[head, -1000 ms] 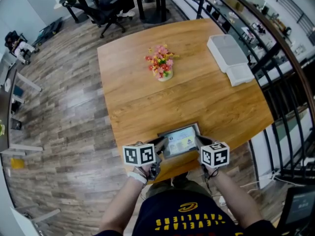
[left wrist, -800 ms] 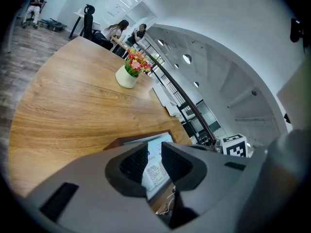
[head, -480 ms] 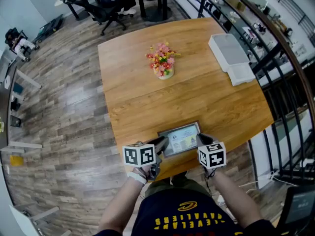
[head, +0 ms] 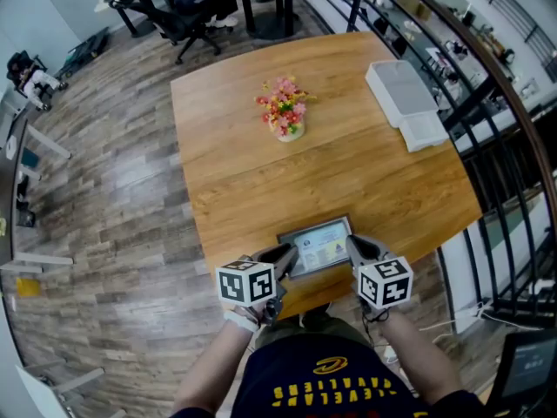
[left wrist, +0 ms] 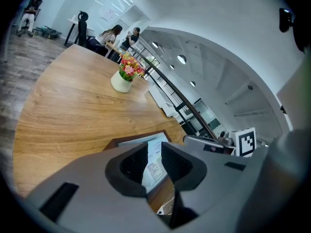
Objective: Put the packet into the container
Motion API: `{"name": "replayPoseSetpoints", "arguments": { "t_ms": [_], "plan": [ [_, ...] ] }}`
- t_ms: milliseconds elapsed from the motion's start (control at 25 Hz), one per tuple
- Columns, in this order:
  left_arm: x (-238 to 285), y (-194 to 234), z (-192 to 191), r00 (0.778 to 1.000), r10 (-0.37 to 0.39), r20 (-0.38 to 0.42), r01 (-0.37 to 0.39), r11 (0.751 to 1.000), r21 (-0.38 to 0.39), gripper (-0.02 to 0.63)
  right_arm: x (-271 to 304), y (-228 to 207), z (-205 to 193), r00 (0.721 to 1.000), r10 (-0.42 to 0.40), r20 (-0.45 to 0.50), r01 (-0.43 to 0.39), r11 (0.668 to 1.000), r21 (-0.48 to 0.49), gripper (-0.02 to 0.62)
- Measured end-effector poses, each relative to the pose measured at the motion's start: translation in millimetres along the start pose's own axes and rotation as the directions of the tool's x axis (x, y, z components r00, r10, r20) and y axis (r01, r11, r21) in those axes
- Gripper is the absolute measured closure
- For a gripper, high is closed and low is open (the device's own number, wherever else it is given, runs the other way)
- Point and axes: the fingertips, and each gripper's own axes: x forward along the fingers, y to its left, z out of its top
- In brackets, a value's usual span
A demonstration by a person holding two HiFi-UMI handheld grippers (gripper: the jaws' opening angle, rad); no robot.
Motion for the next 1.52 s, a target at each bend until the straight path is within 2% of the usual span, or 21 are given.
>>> {"name": "replayPoseSetpoints", "arguments": {
  "t_ms": [120,240,400,600,880,1160,1400,1520],
  "plan": [
    [-5,-21,0,1.000,-0.013,0.013,0.012,0.996,0.083,0.532,-14,20,18,0.993,0.092,0.072,-0.094,0.995,0.019,0.583],
    [-13,-44,4,0.999,-0.032,0.041,0.025,0.986,0.165,0.534,-30,40,36,0.979,0.165,0.122,-0.166,0.986,-0.003,0.583],
    [-27,-75,10,0.994,-0.057,0.090,0.032,0.966,0.256,0.534,-50,60,55,0.960,0.217,0.176,-0.220,0.976,-0.005,0.583],
    [-40,-106,17,0.989,-0.068,0.128,0.016,0.928,0.372,0.534,-73,74,72,0.926,0.265,0.270,-0.284,0.958,0.033,0.583],
    [-56,-136,28,0.975,-0.118,0.189,0.032,0.914,0.405,0.534,-97,80,84,0.904,0.262,0.338,-0.285,0.958,0.020,0.583],
    [-75,-161,42,0.959,-0.131,0.250,-0.003,0.881,0.473,0.534,-116,90,93,0.883,0.257,0.393,-0.262,0.964,-0.041,0.583],
    [-76,-165,39,0.950,-0.143,0.277,-0.007,0.878,0.478,0.534,-125,102,94,0.866,0.273,0.418,-0.255,0.962,-0.099,0.583],
    [-78,-167,39,0.949,-0.147,0.279,-0.010,0.869,0.494,0.534,-127,103,95,0.863,0.268,0.428,-0.251,0.963,-0.097,0.583]
  ]
}}
